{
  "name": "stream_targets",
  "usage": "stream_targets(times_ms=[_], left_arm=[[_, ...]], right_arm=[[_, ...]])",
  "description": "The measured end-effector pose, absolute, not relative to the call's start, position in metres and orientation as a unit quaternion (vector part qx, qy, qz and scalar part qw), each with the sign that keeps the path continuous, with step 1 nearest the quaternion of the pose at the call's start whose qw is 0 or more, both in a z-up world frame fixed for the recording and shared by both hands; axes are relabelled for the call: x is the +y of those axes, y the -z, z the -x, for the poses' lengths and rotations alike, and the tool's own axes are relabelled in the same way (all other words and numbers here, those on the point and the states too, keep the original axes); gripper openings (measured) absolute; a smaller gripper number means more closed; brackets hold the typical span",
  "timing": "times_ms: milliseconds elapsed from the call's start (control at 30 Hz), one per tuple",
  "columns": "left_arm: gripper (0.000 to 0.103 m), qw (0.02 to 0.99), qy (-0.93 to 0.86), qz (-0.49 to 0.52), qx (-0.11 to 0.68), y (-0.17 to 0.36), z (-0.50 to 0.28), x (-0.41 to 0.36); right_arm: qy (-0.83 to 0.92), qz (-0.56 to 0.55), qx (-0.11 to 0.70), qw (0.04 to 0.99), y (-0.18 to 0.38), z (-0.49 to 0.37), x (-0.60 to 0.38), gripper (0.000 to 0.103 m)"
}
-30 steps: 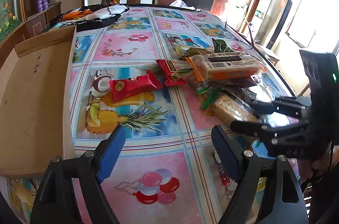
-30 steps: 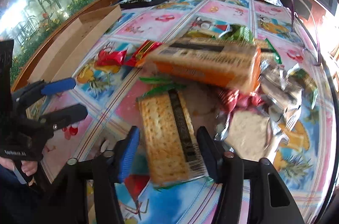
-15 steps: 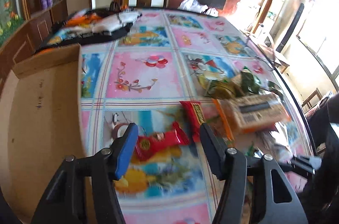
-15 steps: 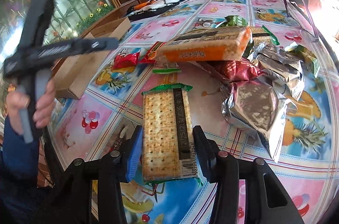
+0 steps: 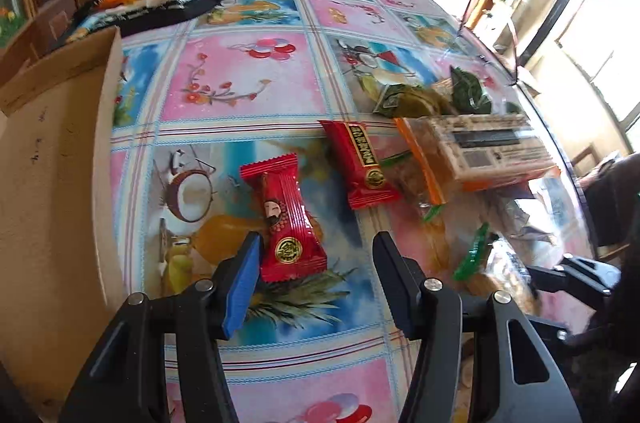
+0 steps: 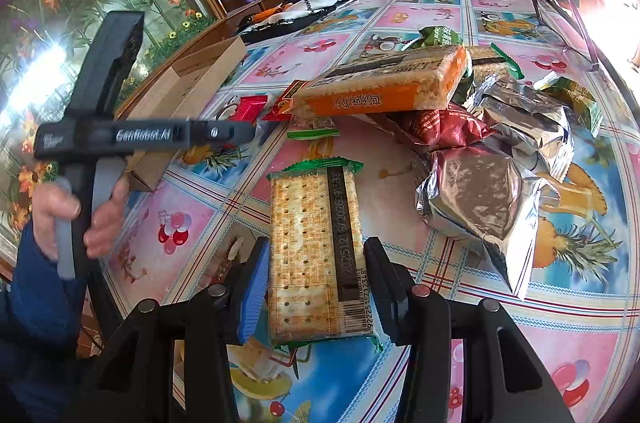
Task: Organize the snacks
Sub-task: 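Grasp the red candy bar with the left gripper while the right gripper grasps the green-wrapped cracker pack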
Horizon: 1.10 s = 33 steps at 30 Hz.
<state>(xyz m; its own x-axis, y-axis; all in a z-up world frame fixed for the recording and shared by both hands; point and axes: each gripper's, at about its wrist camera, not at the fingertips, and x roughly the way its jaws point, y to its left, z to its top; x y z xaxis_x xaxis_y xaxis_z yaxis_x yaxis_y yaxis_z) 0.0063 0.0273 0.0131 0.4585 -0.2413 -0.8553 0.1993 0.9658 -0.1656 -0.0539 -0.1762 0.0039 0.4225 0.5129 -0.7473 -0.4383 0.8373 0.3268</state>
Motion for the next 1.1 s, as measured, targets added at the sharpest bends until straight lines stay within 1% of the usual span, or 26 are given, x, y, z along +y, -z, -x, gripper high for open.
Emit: stream_targets(times_ms=[167, 200, 233, 300, 533, 700, 800, 933, 1100], left_arm=[[0.055, 0.863, 0.101, 0.006, 0.495, -0.012, -0.015, 0.025], [0.048, 0.866, 0.096, 0.004, 0.491, -0.012, -0.015, 0.024], [0.036, 0.869, 0.088, 0.000, 0.487, -0.012, -0.016, 0.024], [0.023, 0.877, 0.067, -0.018, 0.476, -0.011, -0.015, 0.022], [0.018, 0.894, 0.060, 0.011, 0.444, -0.013, -0.006, 0.027], [0.018, 0.905, 0.074, 0.039, 0.417, -0.019, 0.000, 0.031], [0.018, 0.906, 0.071, 0.034, 0.416, -0.018, -0.001, 0.029], [0.018, 0.900, 0.069, 0.026, 0.431, -0.012, -0.002, 0.026], [0.019, 0.899, 0.059, 0.007, 0.435, -0.009, -0.003, 0.022]], right_arm=[[-0.280, -0.038, 0.456, 0.844, -0.004, 0.055, -0.176, 0.051], [-0.279, -0.039, 0.456, 0.844, -0.004, 0.055, -0.176, 0.051], [-0.279, -0.040, 0.456, 0.844, -0.003, 0.055, -0.176, 0.051], [-0.279, -0.039, 0.456, 0.845, -0.003, 0.056, -0.176, 0.051], [-0.259, -0.013, 0.453, 0.853, -0.005, 0.058, -0.169, 0.050], [-0.265, -0.048, 0.448, 0.853, -0.005, 0.054, -0.171, 0.050], [-0.265, -0.055, 0.437, 0.858, -0.010, 0.053, -0.163, 0.050], [-0.234, -0.007, 0.442, 0.866, -0.010, 0.049, -0.144, 0.050], [-0.224, 0.019, 0.448, 0.865, -0.008, 0.046, -0.139, 0.050]])
